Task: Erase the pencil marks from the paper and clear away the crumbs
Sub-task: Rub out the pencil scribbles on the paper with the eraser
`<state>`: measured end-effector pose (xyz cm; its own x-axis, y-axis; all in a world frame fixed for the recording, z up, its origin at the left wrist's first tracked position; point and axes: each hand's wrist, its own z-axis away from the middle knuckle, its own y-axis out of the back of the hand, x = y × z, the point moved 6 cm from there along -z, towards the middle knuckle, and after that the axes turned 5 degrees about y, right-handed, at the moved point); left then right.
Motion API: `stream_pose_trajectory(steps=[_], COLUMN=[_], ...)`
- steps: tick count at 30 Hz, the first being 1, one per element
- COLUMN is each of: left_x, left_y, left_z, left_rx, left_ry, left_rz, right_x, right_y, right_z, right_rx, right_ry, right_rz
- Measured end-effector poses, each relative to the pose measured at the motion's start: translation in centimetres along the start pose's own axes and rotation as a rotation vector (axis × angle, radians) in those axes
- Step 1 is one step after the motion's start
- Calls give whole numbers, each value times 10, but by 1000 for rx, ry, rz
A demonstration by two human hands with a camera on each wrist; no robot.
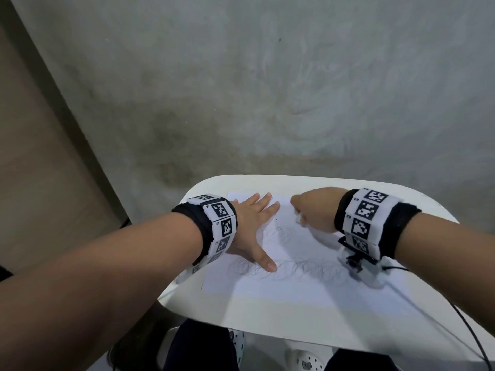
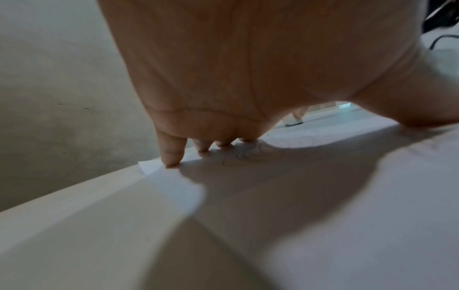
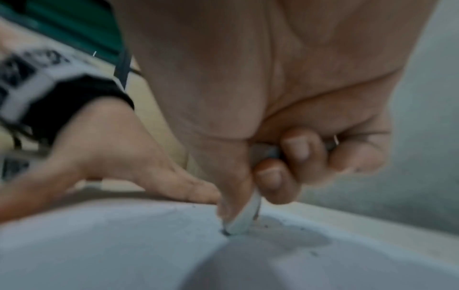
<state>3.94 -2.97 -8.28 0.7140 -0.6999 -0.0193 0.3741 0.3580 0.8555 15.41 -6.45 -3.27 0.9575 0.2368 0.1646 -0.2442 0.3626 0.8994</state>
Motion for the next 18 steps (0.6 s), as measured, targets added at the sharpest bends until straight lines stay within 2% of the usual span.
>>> stream_pose_trajectory(steps=[2,5,9,13,16,18], left_x=[0,-1,-2,-1,-2,-2], left_y=[0,-1,-2,-1,-2,-2], left_z=[0,-3,-4,-4,-4,-4], left_rx=[-4,1,-6,11,-3,-6], left_ry=[-2,0,5,7,5,11], left_rz=[5,1,-4,5,5,3], right_x=[-10,-36,-6,-40,-15,-16], right_y=[-1,-13,3,-9,2,2], right_z=[1,4,2,12,8,10], right_rx=[-16,-92,-33,-98,-39,-65], right_ry=[-1,110,-21,118,26,15], right_rz=[56,71,16,23,-31,10])
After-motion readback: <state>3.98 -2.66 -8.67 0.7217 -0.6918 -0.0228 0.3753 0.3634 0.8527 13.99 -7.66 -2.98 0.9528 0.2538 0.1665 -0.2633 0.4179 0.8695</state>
